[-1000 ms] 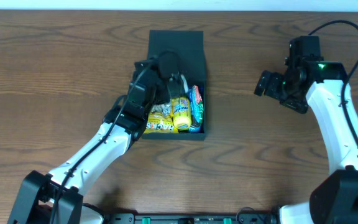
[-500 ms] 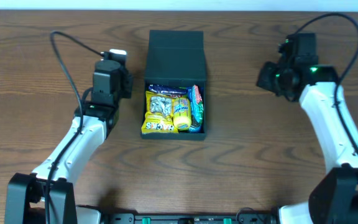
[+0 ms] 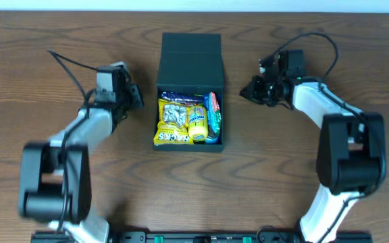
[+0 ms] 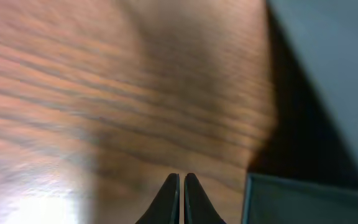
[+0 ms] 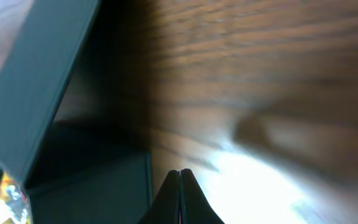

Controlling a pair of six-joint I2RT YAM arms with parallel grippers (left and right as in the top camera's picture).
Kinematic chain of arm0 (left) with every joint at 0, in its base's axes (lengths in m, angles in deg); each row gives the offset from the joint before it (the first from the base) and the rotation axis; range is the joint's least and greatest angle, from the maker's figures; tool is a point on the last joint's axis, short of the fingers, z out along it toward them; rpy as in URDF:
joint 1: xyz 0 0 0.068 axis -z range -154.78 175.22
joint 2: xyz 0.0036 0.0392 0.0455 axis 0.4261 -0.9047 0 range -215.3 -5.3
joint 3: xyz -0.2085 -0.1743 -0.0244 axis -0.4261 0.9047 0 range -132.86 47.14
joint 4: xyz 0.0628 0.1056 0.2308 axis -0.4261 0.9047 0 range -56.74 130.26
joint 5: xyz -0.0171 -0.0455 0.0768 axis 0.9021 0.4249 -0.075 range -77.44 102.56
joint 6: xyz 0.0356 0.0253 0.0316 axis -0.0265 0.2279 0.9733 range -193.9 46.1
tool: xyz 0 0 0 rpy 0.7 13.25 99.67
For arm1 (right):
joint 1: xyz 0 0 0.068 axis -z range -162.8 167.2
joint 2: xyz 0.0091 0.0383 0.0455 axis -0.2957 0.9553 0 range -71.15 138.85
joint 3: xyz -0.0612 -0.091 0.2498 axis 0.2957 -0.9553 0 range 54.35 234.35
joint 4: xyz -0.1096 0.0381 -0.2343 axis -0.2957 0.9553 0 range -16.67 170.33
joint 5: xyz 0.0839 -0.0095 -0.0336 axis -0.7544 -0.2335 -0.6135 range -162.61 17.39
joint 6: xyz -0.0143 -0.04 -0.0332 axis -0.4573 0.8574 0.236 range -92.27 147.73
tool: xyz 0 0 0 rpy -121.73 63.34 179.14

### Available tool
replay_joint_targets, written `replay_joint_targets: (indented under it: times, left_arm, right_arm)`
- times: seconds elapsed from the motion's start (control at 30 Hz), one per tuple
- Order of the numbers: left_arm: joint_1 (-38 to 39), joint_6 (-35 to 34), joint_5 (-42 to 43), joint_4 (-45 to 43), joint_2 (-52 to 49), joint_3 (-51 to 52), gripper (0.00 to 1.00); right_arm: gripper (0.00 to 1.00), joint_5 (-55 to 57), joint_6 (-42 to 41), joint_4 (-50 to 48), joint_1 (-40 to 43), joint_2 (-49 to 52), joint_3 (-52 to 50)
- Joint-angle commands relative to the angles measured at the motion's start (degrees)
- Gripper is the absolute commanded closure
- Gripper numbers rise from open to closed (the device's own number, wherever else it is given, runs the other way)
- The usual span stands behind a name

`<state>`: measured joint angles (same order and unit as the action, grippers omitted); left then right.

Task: Pack container
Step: 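Move both grippers to the box lid's left and right edges, then swing the lid forward with both grippers to close the box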

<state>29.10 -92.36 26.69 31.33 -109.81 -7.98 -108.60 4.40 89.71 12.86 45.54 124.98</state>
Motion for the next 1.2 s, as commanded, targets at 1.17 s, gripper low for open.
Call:
replay_joint_targets:
  times: [1.17]
  left_arm:
    - [-0.1, 0.4, 32.4, 3.5, -18.3, -29.1, 0.94]
  right_arm:
    - [0.98, -42.1, -8.2, -42.9, -1.5, 12.2, 8.1]
